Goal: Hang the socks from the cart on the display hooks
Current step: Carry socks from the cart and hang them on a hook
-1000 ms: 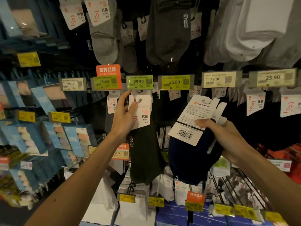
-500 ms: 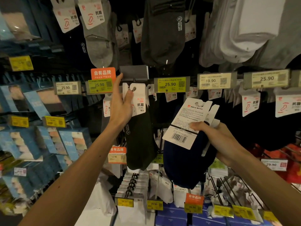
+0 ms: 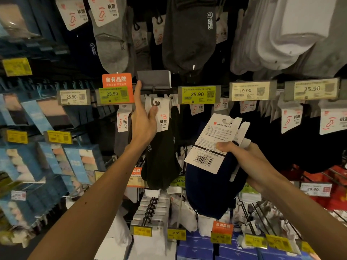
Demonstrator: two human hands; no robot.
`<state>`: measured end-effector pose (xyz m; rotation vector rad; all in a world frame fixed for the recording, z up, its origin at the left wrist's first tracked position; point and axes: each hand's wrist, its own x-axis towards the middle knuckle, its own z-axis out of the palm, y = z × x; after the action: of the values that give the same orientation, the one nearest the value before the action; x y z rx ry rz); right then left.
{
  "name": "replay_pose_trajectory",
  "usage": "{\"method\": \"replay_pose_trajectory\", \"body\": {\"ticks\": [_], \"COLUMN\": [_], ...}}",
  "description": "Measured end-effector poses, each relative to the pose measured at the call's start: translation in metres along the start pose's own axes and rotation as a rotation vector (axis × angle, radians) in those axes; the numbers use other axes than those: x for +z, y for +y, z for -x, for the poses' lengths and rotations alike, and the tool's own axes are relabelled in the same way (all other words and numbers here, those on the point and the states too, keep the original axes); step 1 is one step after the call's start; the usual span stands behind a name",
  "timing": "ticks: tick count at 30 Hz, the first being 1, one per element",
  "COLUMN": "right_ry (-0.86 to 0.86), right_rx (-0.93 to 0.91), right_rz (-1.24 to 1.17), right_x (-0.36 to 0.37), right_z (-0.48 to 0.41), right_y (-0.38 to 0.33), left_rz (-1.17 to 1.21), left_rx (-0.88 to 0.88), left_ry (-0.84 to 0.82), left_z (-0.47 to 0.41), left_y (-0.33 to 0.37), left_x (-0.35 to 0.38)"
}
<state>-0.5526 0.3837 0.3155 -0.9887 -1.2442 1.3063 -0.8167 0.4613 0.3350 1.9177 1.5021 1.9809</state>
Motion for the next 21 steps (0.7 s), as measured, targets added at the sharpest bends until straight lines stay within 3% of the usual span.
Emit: {"method": "replay_pose_trajectory", "body": {"ticks": [8, 15, 21], "right_ry": [-0.003, 0.002, 0.015], "right_rx": [0.006, 0.007, 0.017], "right_rz": [-0.002, -0.007, -0.009], "right_x": [-0.001, -0.006, -0.011], "right_z": [0.001, 0.005, 0.007], "right_y": [0.002, 0.010, 0.019], "left_rz": [-0.151, -0.253, -0.301], "left_rx": [0.035, 0.022, -0.178], "left_ry": [0.058, -0.034, -0.130], "left_z": [-0.004, 0.014, 0.061], "left_y": [-0.008, 0.003, 0.034], "left_x": [0.006, -0.007, -0.026]}}
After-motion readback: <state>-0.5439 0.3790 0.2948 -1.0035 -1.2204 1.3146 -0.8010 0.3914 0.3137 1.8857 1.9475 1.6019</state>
